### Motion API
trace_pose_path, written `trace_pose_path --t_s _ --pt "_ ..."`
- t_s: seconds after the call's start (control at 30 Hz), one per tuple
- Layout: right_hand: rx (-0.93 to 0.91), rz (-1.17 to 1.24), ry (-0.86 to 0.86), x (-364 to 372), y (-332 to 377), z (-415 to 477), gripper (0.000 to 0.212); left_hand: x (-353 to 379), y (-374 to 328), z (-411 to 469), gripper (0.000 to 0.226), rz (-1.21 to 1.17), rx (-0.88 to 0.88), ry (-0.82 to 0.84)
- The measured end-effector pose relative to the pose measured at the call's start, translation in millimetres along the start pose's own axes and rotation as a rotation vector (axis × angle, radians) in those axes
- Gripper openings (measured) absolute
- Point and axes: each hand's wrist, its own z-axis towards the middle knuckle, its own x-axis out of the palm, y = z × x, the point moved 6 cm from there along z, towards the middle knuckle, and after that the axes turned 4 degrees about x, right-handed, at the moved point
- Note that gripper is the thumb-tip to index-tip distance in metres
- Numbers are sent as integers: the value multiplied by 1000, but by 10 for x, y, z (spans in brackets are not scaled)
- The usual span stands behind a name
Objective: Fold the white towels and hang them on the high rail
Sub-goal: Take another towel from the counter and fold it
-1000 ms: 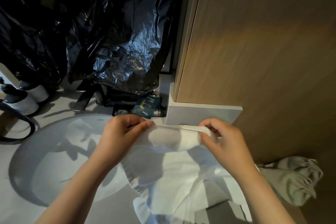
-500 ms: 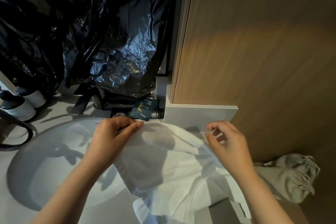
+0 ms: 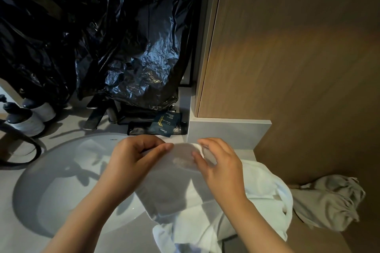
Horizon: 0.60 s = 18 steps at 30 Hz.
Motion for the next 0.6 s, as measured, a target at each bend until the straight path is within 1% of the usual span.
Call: trace_pose_path --t_s 0.1,0.2,0.3,0.43,0.5,0.6 --pt "-44 -22 -20 -44 23 44 11 -28 -41 -41 27 1 40 -7" --pt "-44 -31 -51 -185 -70 46 17 -76 -3 -55 32 14 35 -21" --pt "-34 -50 -72 -388 -241 -4 21 -123 73 -40 29 29 10 -44" --pt "91 -135 -94 -729 -604 -89 35 -147 185 2 24 33 -25 -80" --pt "155 -183 -117 -915 -765 -84 35 -139 216 31 24 26 -31 -91" --pt "152 -211 -166 -1142 -811 9 31 -111 221 96 22 30 -33 -101"
